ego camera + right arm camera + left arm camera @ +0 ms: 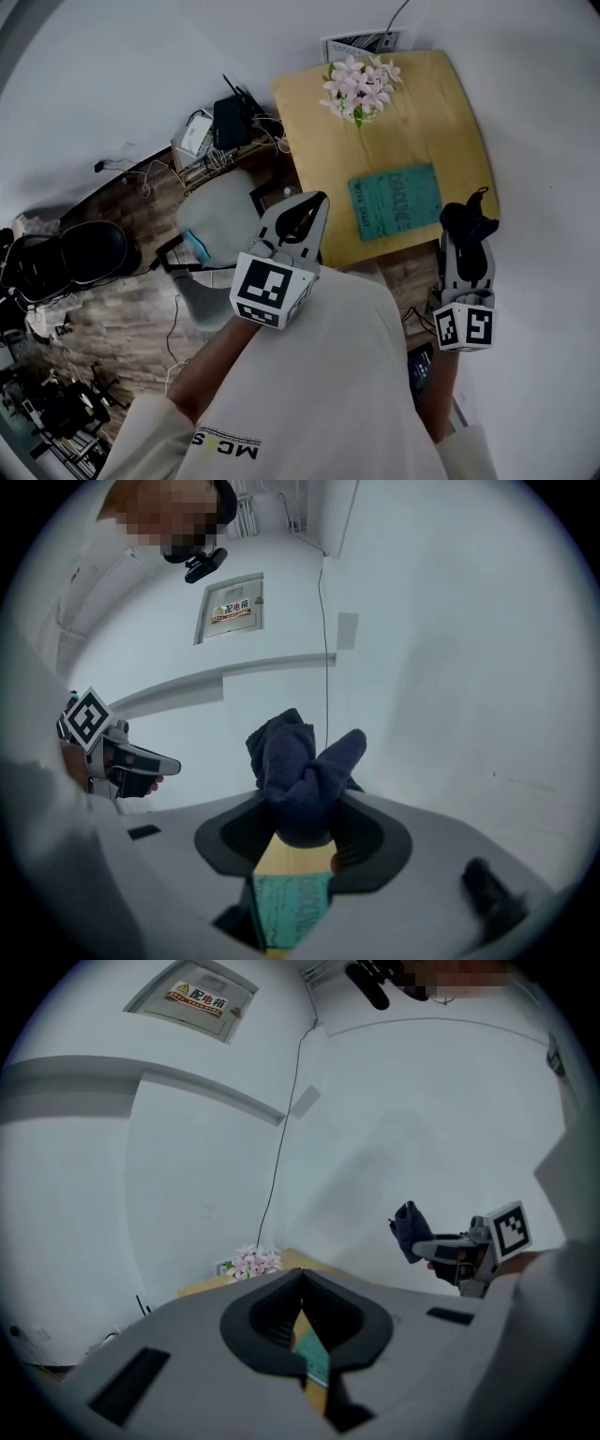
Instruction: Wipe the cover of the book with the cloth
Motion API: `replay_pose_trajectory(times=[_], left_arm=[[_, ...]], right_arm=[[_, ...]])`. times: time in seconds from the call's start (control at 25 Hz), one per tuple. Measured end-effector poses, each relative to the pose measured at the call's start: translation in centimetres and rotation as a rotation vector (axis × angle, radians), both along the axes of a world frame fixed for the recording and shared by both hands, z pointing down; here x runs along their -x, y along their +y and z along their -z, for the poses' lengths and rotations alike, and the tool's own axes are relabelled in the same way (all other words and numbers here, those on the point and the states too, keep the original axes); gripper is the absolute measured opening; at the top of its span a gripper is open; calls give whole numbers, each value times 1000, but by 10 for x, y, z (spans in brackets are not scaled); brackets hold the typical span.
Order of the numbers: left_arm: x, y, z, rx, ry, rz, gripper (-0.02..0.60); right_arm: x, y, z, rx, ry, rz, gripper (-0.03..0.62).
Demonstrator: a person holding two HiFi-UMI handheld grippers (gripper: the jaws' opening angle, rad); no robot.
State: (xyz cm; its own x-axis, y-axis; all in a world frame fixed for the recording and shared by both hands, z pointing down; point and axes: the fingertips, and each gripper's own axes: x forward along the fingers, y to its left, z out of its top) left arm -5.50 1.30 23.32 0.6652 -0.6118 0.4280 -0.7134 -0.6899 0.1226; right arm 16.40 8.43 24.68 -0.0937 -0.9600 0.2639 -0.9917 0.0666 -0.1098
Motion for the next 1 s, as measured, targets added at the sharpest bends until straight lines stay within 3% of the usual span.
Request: replay_pose_trajectory(times=[0.52, 1.0], left_arm=[[-1, -7, 7, -22, 7, -7, 11], [-2, -16, 8, -40, -3, -12, 11]], right_arm=[[43, -28, 12, -12, 6, 100, 175], [49, -37, 13, -10, 11, 112, 175]])
